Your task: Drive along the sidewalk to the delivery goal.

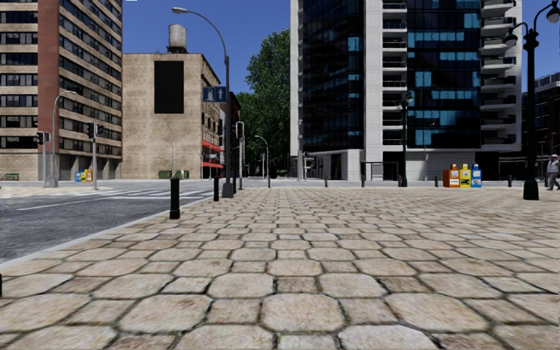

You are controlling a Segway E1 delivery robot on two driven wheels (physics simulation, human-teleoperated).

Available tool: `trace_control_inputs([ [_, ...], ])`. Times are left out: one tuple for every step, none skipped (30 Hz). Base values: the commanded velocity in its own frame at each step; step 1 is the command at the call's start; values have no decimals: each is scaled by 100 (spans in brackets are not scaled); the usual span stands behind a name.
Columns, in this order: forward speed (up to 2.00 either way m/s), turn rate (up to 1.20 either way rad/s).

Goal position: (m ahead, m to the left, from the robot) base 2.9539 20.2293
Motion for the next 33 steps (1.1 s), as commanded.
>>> trace_control_inputs([
  [200, 0],
  [200, 0],
  [200, 0],
  [200, 0],
  [200, 0],
  [200, 0],
  [200, 0],
  [200, 0],
  [200, 0],
  [200, 0],
  [200, 0],
  [200, 0],
  [200, 0],
  [200, 0],
  [200, 0],
  [200, 0],
  [200, 0],
  [200, 0],
  [200, 0],
  [200, 0],
  [200, 0],
  [200, 0],
  [200, 0],
  [200, 0],
  [200, 0],
  [200, 0],
  [200, 0],
  [200, 0],
  [199, 0],
  [198, 0],
  [198, 0],
  [198, 0],
  [198, 0],
])
